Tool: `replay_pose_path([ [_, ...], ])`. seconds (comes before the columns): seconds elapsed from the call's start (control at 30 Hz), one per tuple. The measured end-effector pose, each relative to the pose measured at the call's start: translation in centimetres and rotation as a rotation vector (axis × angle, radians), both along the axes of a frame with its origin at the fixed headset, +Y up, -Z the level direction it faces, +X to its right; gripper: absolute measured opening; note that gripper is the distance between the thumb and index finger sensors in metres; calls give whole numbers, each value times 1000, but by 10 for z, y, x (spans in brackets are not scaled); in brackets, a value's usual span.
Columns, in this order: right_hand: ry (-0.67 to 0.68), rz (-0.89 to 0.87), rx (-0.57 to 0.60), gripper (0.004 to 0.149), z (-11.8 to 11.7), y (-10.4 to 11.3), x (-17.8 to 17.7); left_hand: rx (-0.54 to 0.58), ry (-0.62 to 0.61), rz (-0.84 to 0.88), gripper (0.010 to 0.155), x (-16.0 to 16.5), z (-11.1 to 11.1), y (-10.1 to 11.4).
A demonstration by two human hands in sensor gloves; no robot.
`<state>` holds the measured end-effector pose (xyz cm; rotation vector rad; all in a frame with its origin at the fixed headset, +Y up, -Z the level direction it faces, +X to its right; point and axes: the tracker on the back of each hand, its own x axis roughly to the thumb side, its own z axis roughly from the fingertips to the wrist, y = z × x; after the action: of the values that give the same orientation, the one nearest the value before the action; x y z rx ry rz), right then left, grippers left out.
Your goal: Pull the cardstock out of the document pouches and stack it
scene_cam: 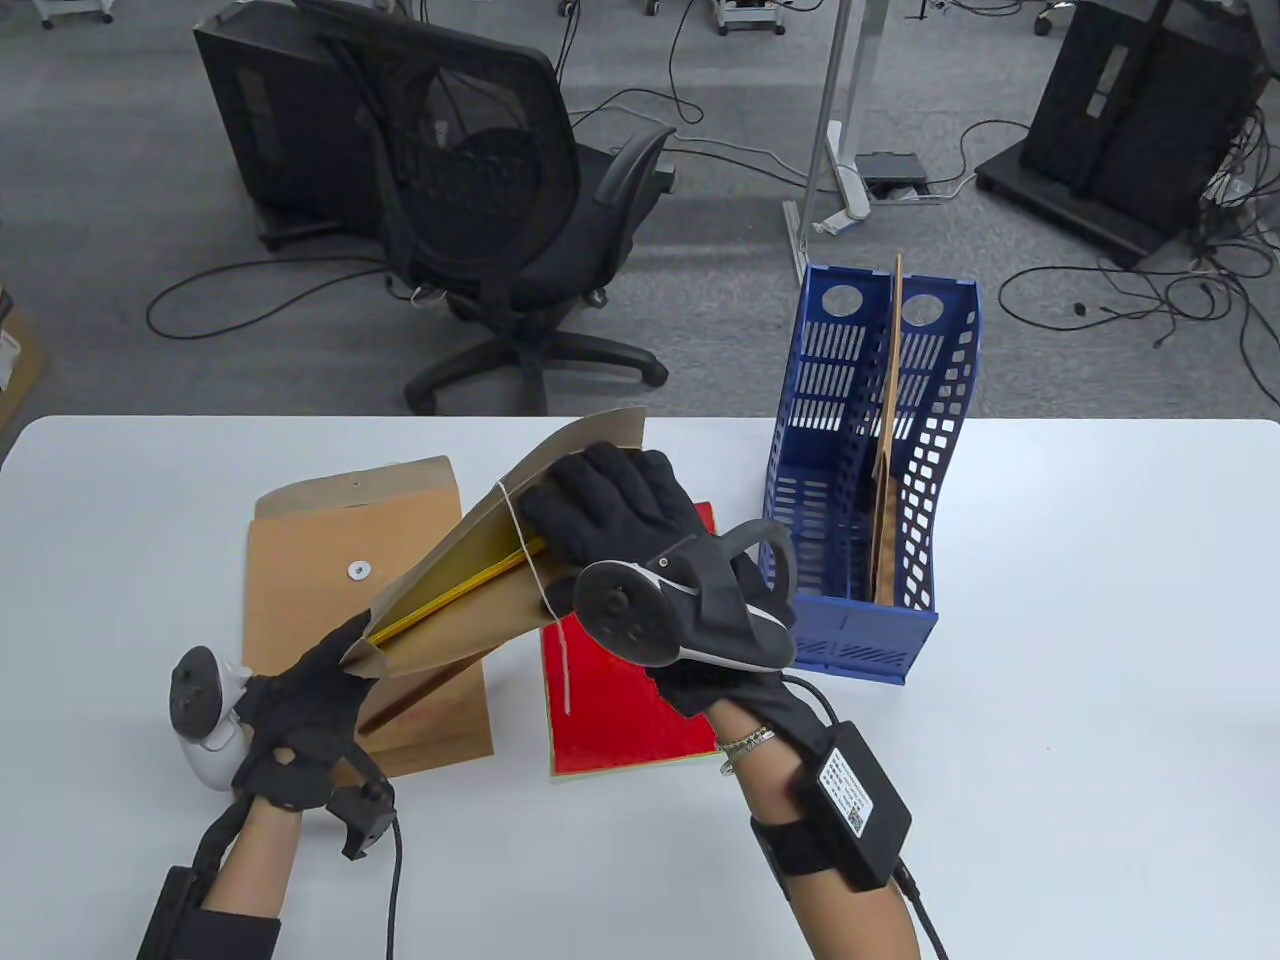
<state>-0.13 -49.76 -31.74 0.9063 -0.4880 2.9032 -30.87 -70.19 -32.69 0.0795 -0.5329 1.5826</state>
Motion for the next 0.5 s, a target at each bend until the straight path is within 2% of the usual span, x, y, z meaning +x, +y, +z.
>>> replay_pose_path([
  [0.1,-19,87,-38,74,-1,1,-7,-2,-15,-48,45,2,0,-2],
  [0.2,-7,153,-129,69,-3,-1,-18,3,-46,-76,45,8,-1,-3],
  [0.33,-29,253,-191,64,-8,-5,-31,0,-59,-102,45,13,-1,-6],
  [0.5,59,219,-403,59,-21,-17,-41,-3,-58,-55,45,13,-1,-8],
])
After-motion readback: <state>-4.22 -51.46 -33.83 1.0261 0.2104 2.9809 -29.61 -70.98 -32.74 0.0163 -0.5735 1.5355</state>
